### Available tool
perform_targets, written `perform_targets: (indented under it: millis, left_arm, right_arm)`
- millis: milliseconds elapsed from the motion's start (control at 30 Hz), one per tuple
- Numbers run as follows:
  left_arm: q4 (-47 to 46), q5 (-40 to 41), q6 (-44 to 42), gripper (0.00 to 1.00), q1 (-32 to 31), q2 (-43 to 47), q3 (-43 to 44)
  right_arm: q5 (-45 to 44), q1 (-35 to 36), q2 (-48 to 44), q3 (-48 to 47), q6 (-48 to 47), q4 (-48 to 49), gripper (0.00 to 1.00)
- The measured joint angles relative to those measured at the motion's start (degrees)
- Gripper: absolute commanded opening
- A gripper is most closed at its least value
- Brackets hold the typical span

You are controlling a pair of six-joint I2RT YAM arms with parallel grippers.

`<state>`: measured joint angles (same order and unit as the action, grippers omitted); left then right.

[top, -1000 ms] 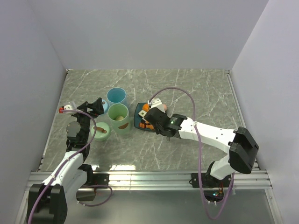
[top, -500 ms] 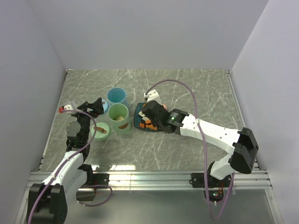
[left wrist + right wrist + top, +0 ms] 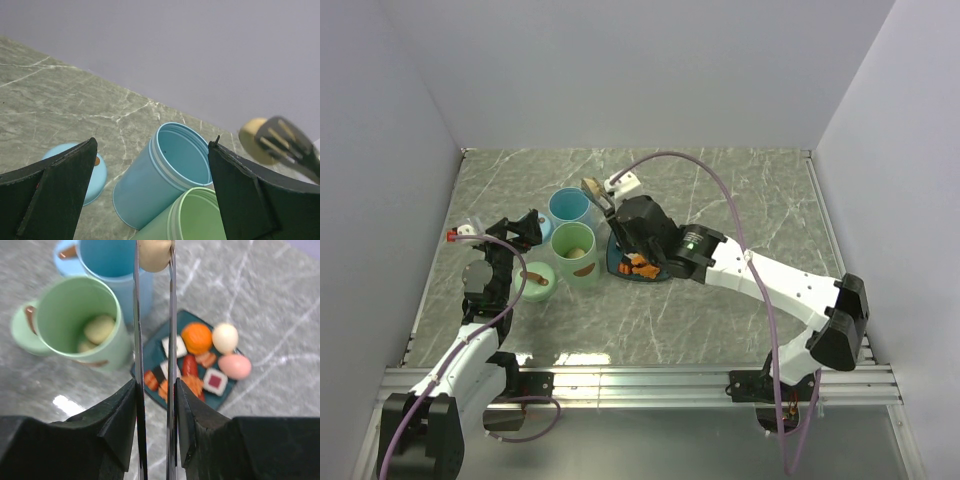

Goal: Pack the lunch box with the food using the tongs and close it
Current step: Place the food into the lunch box, then pick up the food using the clamp

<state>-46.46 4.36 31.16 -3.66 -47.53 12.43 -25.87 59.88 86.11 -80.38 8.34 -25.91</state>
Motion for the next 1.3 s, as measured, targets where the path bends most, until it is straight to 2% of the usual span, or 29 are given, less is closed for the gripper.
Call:
perform_targets:
  millis: [333,467,667,933,1067,1300]
  left_arm:
    - [0.0,0.0,0.0,0.99,0.0,0.0,0.0]
    - [0.0,0.0,0.0,1.00,0.0,0.0,0.0]
    - [0.0,0.0,0.0,0.99,0.0,0.0,0.0]
    - [0.0,0.0,0.0,0.99,0.0,0.0,0.0]
    - [0.0,0.0,0.0,0.99,0.0,0.0,0.0]
    - [0.0,0.0,0.0,0.99,0.0,-0.7,0.0]
  right_arm:
    - [4.4,0.0,8.7,-7.8,-3.2,2.5,0.45]
    - [5.0,0.0,11.3,-8.9,-3.8,2.0,0.53]
    - [5.0,0.0,11.6,-9.7,-4.3,1.8,0.61]
    - [4.2,0.0,11.6,-10.3,-4.4,1.9,0.62]
    - [2.4,0.0,9.0,-7.1,-3.6,3.0,0.62]
    - [-2.4,0.0,-5.5,7.1,1.0,1.2,0.62]
